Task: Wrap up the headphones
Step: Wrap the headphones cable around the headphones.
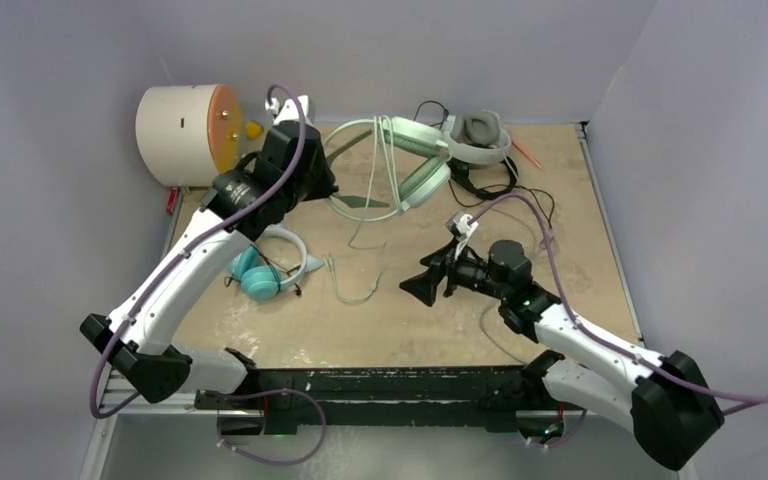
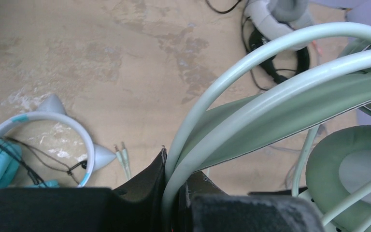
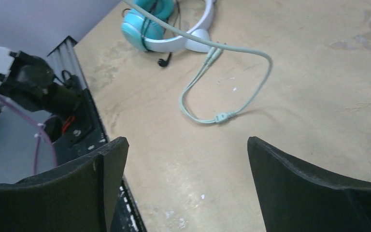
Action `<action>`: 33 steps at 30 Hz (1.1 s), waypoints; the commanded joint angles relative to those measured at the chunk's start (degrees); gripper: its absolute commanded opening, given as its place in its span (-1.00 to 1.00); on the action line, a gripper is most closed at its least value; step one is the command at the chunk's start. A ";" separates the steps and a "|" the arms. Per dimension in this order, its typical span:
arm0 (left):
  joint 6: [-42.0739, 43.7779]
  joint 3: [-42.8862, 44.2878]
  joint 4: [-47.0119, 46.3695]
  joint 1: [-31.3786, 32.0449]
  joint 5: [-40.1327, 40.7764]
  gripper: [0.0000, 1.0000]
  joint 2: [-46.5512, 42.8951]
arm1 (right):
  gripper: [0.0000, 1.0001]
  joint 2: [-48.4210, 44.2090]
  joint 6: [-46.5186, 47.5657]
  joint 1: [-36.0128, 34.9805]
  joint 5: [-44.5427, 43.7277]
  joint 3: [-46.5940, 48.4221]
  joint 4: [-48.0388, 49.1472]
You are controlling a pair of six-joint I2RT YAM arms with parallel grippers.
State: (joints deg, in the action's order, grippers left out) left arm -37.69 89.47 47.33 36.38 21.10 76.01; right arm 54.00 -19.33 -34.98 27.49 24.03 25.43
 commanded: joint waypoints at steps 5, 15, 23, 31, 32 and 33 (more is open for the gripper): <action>-1.09 14.36 1.76 -0.27 -8.14 -1.00 3.08 | 0.98 10.46 -4.09 -0.09 -9.71 -1.06 21.12; 0.07 24.52 6.69 -0.33 -11.77 -1.00 6.10 | 0.91 28.06 -3.66 -3.31 -9.17 1.94 38.56; 0.68 28.44 8.57 -0.32 -11.23 -1.00 7.34 | 0.81 41.00 -5.67 -5.88 -13.24 4.29 46.60; 0.51 30.98 9.27 -0.67 -11.01 -1.00 8.50 | 0.17 45.12 -9.77 -6.55 -11.52 9.72 45.53; 0.59 31.06 9.27 -0.78 -10.85 -1.00 8.58 | -0.02 44.65 -10.66 -6.51 -11.91 9.35 45.28; 0.72 31.15 9.34 -1.05 -10.62 -1.00 8.61 | -0.31 43.62 -11.70 -6.51 -11.38 8.87 44.45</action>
State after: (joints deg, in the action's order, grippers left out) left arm -36.16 116.92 61.04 36.34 10.87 85.14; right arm 99.70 -27.46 -41.15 16.05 32.05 67.22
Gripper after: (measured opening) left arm 0.061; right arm 0.537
